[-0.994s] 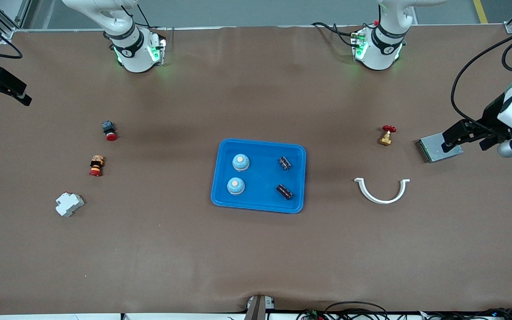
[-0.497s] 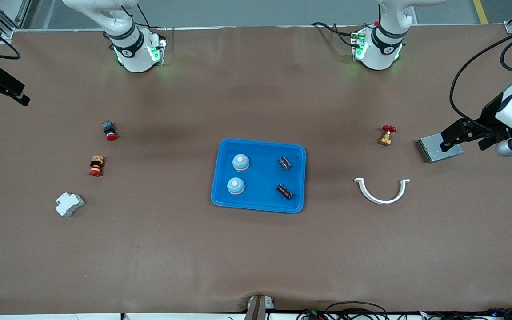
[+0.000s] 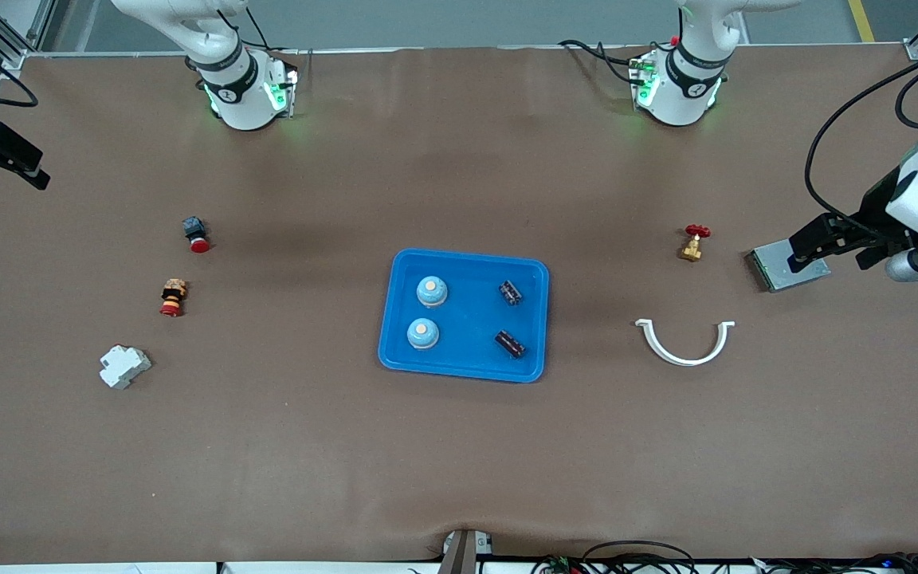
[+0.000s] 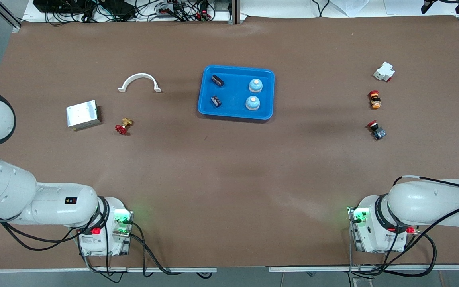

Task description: Place electrolytic capacitor and blue bell in tray

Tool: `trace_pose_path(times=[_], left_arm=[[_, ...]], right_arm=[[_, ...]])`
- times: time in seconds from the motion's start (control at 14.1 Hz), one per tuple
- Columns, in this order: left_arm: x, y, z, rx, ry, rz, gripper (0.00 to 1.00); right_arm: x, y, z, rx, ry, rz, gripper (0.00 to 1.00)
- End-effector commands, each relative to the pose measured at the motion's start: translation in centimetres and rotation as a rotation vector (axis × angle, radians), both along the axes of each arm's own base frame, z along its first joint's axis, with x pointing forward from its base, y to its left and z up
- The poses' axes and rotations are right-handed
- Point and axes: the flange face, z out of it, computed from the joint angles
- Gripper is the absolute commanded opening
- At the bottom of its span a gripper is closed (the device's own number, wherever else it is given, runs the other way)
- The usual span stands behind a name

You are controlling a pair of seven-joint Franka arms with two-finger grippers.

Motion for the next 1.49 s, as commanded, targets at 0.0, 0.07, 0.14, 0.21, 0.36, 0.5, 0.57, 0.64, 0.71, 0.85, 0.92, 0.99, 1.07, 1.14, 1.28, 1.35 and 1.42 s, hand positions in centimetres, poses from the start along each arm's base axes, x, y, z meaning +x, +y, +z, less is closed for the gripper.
trace_pose_path(times=[0.0, 0.07, 0.14, 0.21, 0.36, 0.5, 0.57, 0.64, 0.71, 0.85, 0.92, 0.99, 1.07, 1.14, 1.28, 1.35, 1.42], left_arm=[[-0.2, 0.0, 0.1, 0.016, -0.011, -0.008, 1.0], [-0.2, 0.0, 0.1, 0.016, -0.011, -0.006, 1.0], [-0.2, 0.1, 0.1, 0.016, -0.012, -0.006, 1.0], [-0.2, 0.1, 0.1, 0.016, -0.012, -0.005, 1.0], [-0.2, 0.3, 0.1, 0.015, -0.012, -0.005, 1.0], [-0.1, 0.3, 0.6, 0.012, -0.021, -0.003, 1.0], [-0.1, 0.3, 0.6, 0.012, -0.021, -0.003, 1.0], [-0.1, 0.3, 0.6, 0.009, -0.021, -0.001, 1.0], [-0.1, 0.4, 0.6, 0.009, -0.021, 0.0, 1.0], [-0.1, 0.4, 0.6, 0.009, -0.019, 0.0, 1.0], [-0.1, 0.4, 0.6, 0.009, -0.019, 0.0, 1.0], [-0.1, 0.4, 0.6, 0.009, -0.019, 0.0, 1.0], [-0.1, 0.4, 0.5, 0.009, -0.018, 0.002, 1.0], [-0.1, 0.4, 0.5, 0.009, -0.016, 0.0, 1.0], [-0.1, 0.4, 0.5, 0.009, -0.016, 0.003, 1.0], [-0.1, 0.4, 0.5, 0.009, -0.016, 0.0, 1.0], [-0.1, 0.4, 0.5, 0.008, -0.016, 0.002, 1.0]], right_arm=[[-0.8, 0.1, 0.7, -0.028, -0.002, 0.02, 1.0], [-0.9, 0.0, 0.6, -0.028, 0.005, 0.018, 1.0], [-0.9, 0.0, 0.6, -0.026, 0.007, 0.015, 1.0], [-0.9, 0.0, 0.5, -0.025, 0.015, 0.009, 1.0], [-1.0, 0.1, 0.5, -0.02, 0.014, 0.003, 1.0], [-0.9, 0.2, 0.5, -0.014, 0.015, 0.002, 1.0], [-0.9, 0.2, 0.5, -0.006, 0.015, -0.006, 1.0], [-1.1, 0.3, 0.7, 0.012, 0.019, -0.025, 1.0], [-1.2, 0.4, 0.9, 0.025, 0.022, -0.034, 1.0], [-1.3, 0.4, 1.4, 0.025, 0.02, -0.034, 1.0], [-1.3, 0.5, 1.6, 0.025, 0.02, -0.032, 1.0], [-1.3, 0.5, 1.8, 0.025, 0.017, -0.031, 1.0], [-1.3, 0.5, 2.0, 0.025, 0.015, -0.031, 1.0], [-1.3, 0.5, 2.0, 0.025, 0.014, -0.031, 1.0], [-1.4, 0.5, 1.9, 0.073, 0.016, -0.037, 1.0], [-1.3, 0.1, 1.8, 0.087, 0.015, -0.047, 1.0], [-1.3, 0.0, 1.8, 0.089, 0.017, -0.05, 1.0]])
